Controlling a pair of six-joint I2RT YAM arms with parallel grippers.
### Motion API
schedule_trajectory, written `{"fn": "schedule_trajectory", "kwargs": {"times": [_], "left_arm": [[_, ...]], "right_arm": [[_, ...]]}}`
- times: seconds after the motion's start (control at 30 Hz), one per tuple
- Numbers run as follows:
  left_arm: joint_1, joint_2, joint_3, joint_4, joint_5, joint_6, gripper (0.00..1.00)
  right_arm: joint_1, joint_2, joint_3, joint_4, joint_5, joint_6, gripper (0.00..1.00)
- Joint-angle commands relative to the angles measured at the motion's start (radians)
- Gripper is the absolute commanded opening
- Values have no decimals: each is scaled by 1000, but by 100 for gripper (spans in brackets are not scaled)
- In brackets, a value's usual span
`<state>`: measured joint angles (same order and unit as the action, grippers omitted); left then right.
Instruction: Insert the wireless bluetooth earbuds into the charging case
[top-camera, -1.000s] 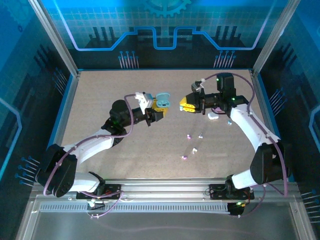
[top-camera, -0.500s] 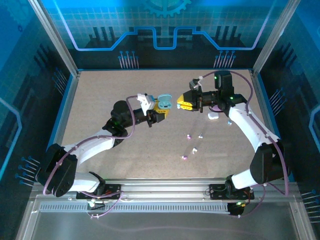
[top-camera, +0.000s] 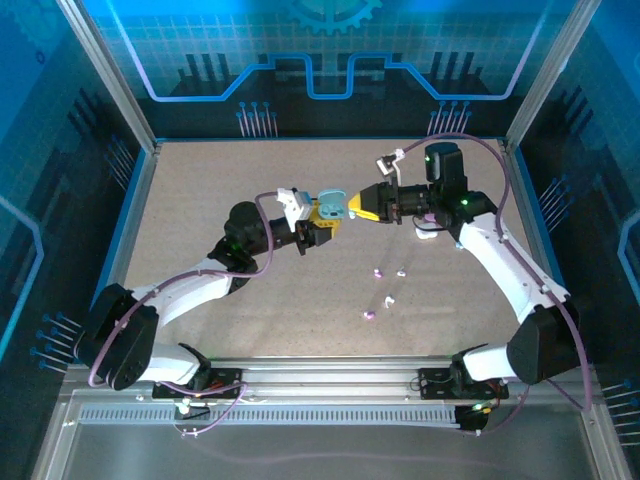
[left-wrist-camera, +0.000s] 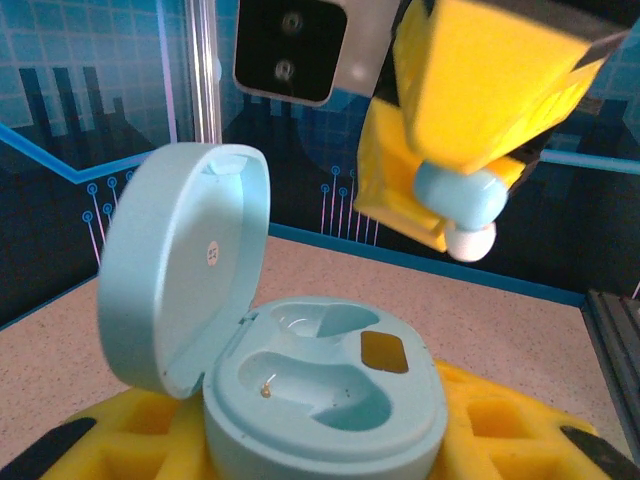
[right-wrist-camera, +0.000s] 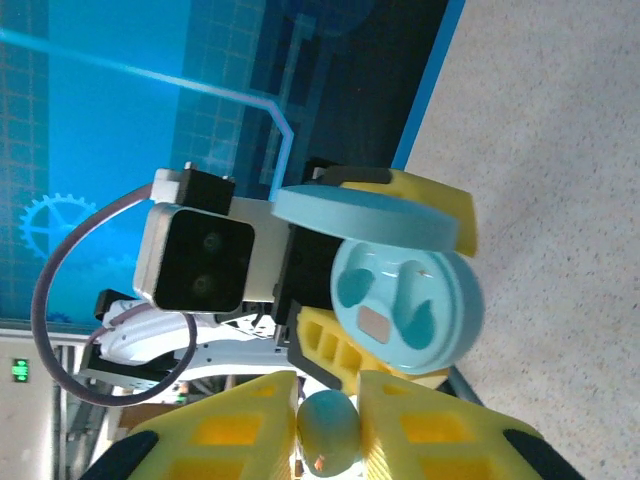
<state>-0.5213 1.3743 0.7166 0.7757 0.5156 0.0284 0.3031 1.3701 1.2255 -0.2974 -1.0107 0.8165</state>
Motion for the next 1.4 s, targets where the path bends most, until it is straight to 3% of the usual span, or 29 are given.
{"fn": "schedule_trajectory", "kwargs": {"times": [0.0, 0.63, 1.07, 1.37], "left_arm": [[-9, 12, 22, 72, 32, 1, 32], [-10, 41, 41, 131, 150, -58, 33], [-9, 56, 37, 200, 158, -108, 33], [-9, 58, 38, 179, 152, -98, 33]], "right_arm": [[27, -31, 26, 0, 89, -78, 24], [82, -32, 36, 7, 224, -137, 23], [105, -9, 58, -103, 271, -223, 24], [110, -27, 49, -20, 250, -154, 23]]}}
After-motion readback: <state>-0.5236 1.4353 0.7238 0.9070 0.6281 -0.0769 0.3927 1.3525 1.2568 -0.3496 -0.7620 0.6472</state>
